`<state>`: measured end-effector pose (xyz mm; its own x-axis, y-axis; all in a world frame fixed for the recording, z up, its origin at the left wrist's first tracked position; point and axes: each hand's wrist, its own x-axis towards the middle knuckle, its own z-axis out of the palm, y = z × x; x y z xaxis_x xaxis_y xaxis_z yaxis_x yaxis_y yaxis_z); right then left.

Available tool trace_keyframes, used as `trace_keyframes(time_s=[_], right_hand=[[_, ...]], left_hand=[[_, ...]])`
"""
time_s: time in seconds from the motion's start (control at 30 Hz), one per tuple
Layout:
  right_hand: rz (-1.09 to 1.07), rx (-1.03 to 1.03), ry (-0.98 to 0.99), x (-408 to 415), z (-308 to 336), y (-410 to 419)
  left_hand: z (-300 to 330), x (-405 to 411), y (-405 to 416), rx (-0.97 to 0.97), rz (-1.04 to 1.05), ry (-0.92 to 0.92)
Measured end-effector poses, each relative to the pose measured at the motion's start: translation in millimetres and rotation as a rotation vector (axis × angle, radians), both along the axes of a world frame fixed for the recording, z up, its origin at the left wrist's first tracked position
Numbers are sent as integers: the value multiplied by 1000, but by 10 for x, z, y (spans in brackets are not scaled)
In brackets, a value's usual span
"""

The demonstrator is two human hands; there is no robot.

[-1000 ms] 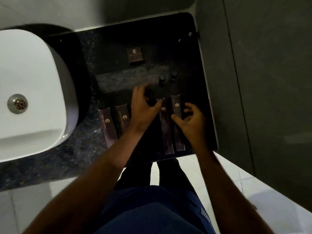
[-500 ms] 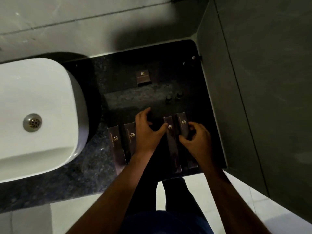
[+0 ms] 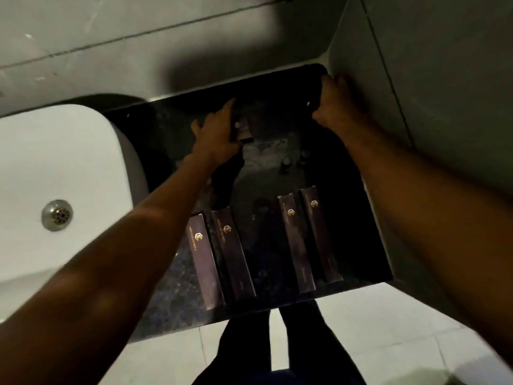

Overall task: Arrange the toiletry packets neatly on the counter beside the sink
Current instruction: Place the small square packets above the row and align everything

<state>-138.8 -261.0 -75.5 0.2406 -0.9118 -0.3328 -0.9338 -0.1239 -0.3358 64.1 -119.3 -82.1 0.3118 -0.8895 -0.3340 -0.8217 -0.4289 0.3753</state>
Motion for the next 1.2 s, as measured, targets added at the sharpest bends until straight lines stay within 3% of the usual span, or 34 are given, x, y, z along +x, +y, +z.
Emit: trace_keyframes(time_s=[0.07, 0.2, 0.37, 0.5, 0.87, 1.03, 1.13, 1.2], right_hand=[[76, 6, 91, 4, -20, -110], [222, 91, 74, 180, 85, -89], [602, 214, 49, 761, 108, 412], [804, 150, 21, 1107, -59, 914], [712, 162, -74, 1189, -230, 1235], [687, 220, -91, 1121, -91, 1274], [556, 168, -232, 955, 252, 1219], [475, 107, -276, 781, 490, 1249]], left_hand=[[56, 123, 200, -14, 19, -48], [43, 464, 751, 84, 63, -147], [-15, 510, 1039, 50, 90, -115], [-25, 479, 1000, -29, 65, -82], [-6, 482, 990, -16, 79, -28], [69, 467, 1004, 75, 54, -14], [212, 450, 1075, -16, 106, 11], [312, 408, 1211, -115, 207, 125]])
